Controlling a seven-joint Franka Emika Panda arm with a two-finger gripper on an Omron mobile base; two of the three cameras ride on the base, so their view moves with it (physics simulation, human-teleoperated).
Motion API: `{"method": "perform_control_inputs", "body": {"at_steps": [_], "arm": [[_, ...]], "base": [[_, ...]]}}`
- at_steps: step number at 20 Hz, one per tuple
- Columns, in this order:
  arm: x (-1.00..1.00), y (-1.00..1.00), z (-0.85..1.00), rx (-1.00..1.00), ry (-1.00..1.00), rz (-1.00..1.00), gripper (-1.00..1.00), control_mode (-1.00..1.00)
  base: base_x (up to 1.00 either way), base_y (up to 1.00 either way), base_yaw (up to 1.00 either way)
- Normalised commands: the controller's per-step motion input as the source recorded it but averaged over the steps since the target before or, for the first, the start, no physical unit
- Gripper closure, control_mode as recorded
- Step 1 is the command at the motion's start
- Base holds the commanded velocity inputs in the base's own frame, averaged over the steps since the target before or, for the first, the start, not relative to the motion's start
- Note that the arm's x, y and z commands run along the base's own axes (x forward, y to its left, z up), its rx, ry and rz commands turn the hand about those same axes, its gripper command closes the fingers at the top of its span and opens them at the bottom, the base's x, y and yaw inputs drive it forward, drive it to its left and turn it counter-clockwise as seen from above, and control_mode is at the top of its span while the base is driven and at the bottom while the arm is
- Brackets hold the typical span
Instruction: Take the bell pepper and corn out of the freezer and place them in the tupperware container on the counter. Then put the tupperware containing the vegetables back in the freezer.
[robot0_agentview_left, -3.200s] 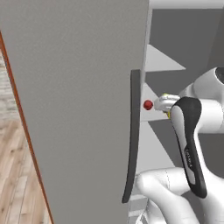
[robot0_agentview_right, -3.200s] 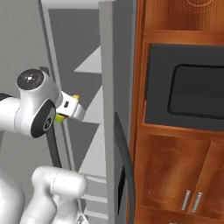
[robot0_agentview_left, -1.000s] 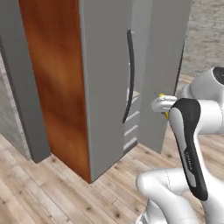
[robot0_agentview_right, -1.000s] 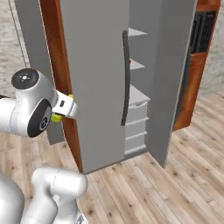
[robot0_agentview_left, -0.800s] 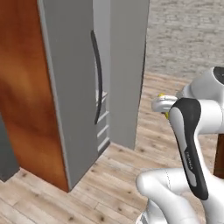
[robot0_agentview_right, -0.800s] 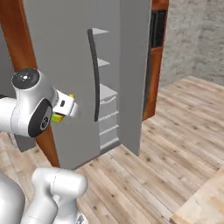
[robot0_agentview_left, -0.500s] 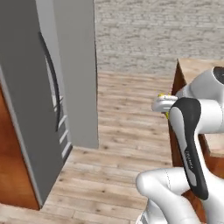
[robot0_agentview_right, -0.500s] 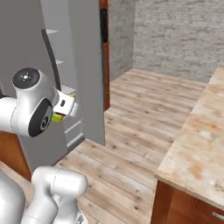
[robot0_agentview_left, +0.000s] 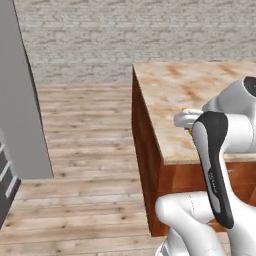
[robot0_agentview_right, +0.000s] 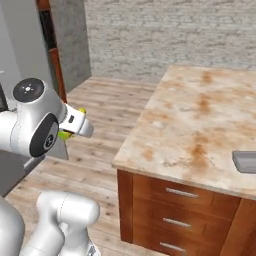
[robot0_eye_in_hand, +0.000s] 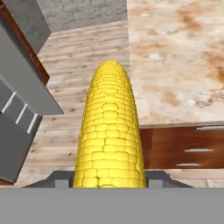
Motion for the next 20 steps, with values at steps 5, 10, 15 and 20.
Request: {"method": "perform_control_inputs", "body": {"at_steps": [5, 10, 15, 20], "arm": [[0.00, 0.00, 0.00, 0.00, 0.00, 0.00, 1.00, 1.00], [0.00, 0.00, 0.00, 0.00, 0.00, 0.00, 1.00, 1.00], [0.00, 0.00, 0.00, 0.00, 0.00, 0.00, 1.00, 1.00], [0.04, -0.13, -0.02, 0.01, 0.00, 0.01, 1.00, -1.00]], "base": [[0.02, -1.00, -0.36], [0.43, -1.00, -0.25], [0.65, -0.91, -0.06], [0.07, -0.53, 0.02]]}}
